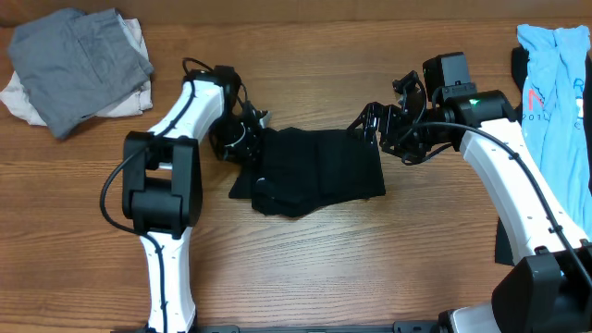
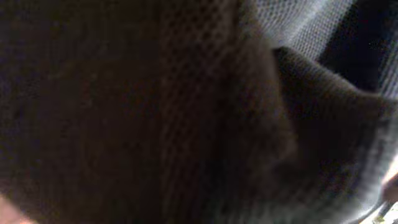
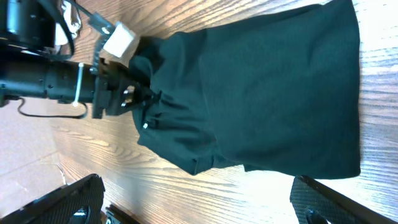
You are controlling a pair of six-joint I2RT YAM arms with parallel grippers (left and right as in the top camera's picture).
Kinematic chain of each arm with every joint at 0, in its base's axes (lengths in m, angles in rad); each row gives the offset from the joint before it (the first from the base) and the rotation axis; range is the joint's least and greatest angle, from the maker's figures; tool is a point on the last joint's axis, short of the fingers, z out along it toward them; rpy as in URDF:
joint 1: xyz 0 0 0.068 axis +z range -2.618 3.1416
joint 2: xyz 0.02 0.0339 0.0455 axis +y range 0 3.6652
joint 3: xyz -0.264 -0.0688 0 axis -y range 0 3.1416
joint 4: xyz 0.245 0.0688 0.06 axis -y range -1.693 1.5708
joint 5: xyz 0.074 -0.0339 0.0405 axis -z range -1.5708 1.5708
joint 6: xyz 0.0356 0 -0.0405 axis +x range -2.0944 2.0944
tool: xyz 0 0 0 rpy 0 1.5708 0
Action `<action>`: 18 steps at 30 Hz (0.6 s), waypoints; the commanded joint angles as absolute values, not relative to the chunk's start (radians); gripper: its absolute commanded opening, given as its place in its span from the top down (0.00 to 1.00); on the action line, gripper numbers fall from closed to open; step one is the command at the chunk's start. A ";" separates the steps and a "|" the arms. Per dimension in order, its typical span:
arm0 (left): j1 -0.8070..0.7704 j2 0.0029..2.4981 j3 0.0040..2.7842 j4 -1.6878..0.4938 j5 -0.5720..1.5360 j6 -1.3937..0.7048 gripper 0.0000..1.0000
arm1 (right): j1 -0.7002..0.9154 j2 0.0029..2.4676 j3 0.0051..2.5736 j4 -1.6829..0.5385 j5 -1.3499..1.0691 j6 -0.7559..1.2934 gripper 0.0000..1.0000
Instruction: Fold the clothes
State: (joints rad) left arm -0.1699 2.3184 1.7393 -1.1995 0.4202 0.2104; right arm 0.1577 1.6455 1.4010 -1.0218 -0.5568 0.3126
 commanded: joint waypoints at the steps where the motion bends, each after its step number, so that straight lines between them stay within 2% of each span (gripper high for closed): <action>1: -0.194 2.421 1.684 -1.171 0.300 0.087 0.96 | 0.156 1.629 1.411 -1.020 -0.550 0.307 0.00; 8: -0.130 2.421 1.686 -1.279 -0.038 -0.059 0.96 | 0.156 1.629 1.411 -1.024 -0.530 0.307 0.00; 18: 0.078 2.421 1.729 -1.419 -0.088 -0.152 0.96 | 0.156 1.629 1.411 -1.006 -0.515 0.308 0.00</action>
